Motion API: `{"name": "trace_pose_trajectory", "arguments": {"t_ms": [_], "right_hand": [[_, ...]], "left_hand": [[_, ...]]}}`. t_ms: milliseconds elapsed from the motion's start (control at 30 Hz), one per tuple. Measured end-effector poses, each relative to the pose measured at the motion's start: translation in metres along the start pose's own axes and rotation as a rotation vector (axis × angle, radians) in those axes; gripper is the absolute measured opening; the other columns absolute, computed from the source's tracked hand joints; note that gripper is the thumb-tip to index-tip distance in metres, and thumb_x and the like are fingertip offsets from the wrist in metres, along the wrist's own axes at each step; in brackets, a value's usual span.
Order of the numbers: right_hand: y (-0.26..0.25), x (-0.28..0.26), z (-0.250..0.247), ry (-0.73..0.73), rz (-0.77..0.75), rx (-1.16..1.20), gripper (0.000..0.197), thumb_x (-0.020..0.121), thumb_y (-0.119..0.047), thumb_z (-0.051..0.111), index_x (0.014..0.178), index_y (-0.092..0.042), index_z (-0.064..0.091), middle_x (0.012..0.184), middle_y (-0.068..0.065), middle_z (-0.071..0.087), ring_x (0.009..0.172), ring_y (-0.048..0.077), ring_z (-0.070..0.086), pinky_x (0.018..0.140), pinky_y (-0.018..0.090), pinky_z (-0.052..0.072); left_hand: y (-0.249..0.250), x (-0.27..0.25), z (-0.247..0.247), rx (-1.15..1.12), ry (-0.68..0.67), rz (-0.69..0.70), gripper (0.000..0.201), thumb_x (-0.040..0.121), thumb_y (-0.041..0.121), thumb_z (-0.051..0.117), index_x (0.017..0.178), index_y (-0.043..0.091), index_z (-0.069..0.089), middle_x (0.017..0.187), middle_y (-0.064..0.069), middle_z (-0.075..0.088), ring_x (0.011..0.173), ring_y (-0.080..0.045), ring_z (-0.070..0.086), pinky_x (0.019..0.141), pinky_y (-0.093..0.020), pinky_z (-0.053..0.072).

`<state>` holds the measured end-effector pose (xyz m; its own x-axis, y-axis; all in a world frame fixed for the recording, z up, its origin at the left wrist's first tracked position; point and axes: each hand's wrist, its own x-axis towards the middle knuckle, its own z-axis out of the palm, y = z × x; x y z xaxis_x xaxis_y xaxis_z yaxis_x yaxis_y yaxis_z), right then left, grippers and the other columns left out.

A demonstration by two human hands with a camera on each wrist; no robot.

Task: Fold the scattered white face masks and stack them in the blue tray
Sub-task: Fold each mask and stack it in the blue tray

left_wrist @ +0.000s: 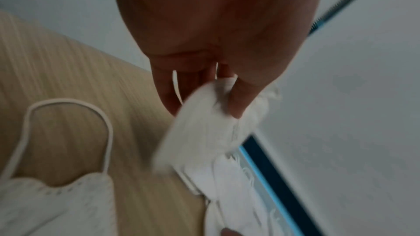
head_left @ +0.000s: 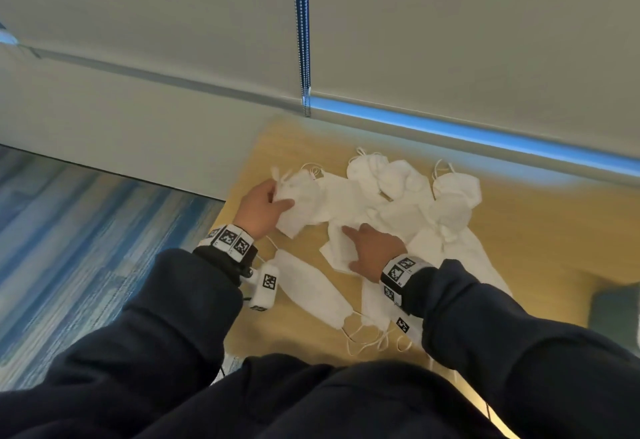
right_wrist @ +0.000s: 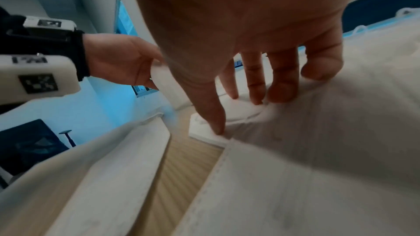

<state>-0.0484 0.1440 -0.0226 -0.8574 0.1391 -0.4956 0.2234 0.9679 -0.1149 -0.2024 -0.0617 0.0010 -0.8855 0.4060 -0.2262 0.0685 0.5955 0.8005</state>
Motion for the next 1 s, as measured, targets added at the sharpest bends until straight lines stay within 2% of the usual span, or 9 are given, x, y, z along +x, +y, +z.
{"name": "trace_pose_trajectory", "arguments": {"t_ms": [100,267,367,500,600,667,800,900,1000], "right_hand": [[-0.001,0.004,-0.007,-0.001,0.029,-0.132,0.076,0.088,-0.050,0.064,0.154,-0.030,0.031,0.140,0.001,0.049,0.123,0.027,0.054,0.095,0.041,0.044],[-0.003,0.001,-0.020,0.170,-0.094,-0.264,0.038,0.093,-0.049,0.050,0.112,-0.023,0.070,0.117,0.000,0.062,0.110,0.026,0.052,0.090,0.041,0.035],[0.007,-0.017,-0.035,0.367,-0.055,0.232,0.031,0.095,-0.046,0.056,0.102,-0.022,0.075,0.117,-0.004,0.064,0.105,0.022,0.053,0.089,0.038,0.039],[0.033,-0.050,-0.061,0.542,0.120,0.954,0.026,0.094,-0.028,0.068,0.078,-0.007,0.070,0.084,0.012,0.068,0.079,0.018,0.059,0.072,0.032,0.046],[0.045,-0.074,-0.073,0.565,0.235,1.376,0.024,0.095,-0.017,0.066,0.088,0.005,0.068,0.082,0.011,0.067,0.076,0.025,0.064,0.059,0.037,0.055],[0.048,-0.084,-0.076,0.591,0.267,1.477,0.019,0.094,-0.015,0.068,0.095,0.004,0.069,0.082,0.008,0.069,0.072,0.029,0.066,0.052,0.037,0.056],[0.032,-0.097,-0.079,0.720,0.099,1.402,0.012,0.091,-0.012,0.073,0.102,-0.010,0.076,0.093,0.006,0.077,0.085,0.027,0.074,0.060,0.044,0.062],[0.000,-0.101,-0.071,0.492,-0.164,1.134,0.020,0.084,-0.021,0.081,0.104,-0.021,0.079,0.110,-0.008,0.076,0.088,0.017,0.073,0.077,0.033,0.061],[-0.014,-0.095,-0.059,0.419,-0.208,0.979,0.018,0.085,-0.015,0.079,0.101,-0.025,0.080,0.127,-0.015,0.067,0.081,0.012,0.070,0.071,0.020,0.054]], "left_hand": [[0.005,0.003,-0.008,-0.257,-0.005,-0.037,0.045,0.086,0.014,0.074,0.128,0.018,0.057,0.124,-0.004,0.066,0.111,-0.026,0.064,0.095,-0.047,0.054],[0.010,0.002,0.002,-0.741,-0.045,-0.321,0.070,0.068,0.005,0.085,0.131,0.010,0.055,0.128,-0.011,0.067,0.112,-0.031,0.066,0.094,-0.051,0.056],[0.007,-0.008,0.011,-0.900,-0.084,-0.450,0.038,0.082,-0.001,0.073,0.119,0.001,0.066,0.121,-0.020,0.071,0.111,-0.037,0.069,0.093,-0.048,0.056],[-0.008,-0.029,0.023,-1.151,-0.206,-0.669,0.039,0.092,0.007,0.065,0.131,0.004,0.061,0.130,-0.022,0.066,0.121,-0.041,0.062,0.090,-0.053,0.057],[-0.005,-0.053,0.029,-1.138,-0.184,-0.714,0.035,0.092,0.005,0.066,0.127,0.007,0.063,0.121,-0.020,0.071,0.110,-0.038,0.068,0.071,-0.045,0.062],[0.003,-0.066,0.030,-1.023,-0.166,-0.658,0.036,0.090,-0.001,0.065,0.124,0.011,0.065,0.116,-0.016,0.073,0.108,-0.035,0.069,0.074,-0.044,0.060],[0.038,-0.082,0.029,-0.851,-0.256,-0.484,0.034,0.088,-0.009,0.062,0.121,0.000,0.068,0.112,-0.018,0.075,0.108,-0.036,0.070,0.090,-0.048,0.059],[0.063,-0.087,0.035,-0.891,-0.310,-0.437,0.027,0.093,-0.001,0.062,0.118,-0.005,0.070,0.116,-0.024,0.072,0.109,-0.037,0.069,0.097,-0.051,0.052],[0.073,-0.084,0.038,-0.959,-0.372,-0.465,0.033,0.098,0.015,0.058,0.126,0.001,0.068,0.126,-0.026,0.067,0.116,-0.039,0.065,0.095,-0.056,0.051]]}}
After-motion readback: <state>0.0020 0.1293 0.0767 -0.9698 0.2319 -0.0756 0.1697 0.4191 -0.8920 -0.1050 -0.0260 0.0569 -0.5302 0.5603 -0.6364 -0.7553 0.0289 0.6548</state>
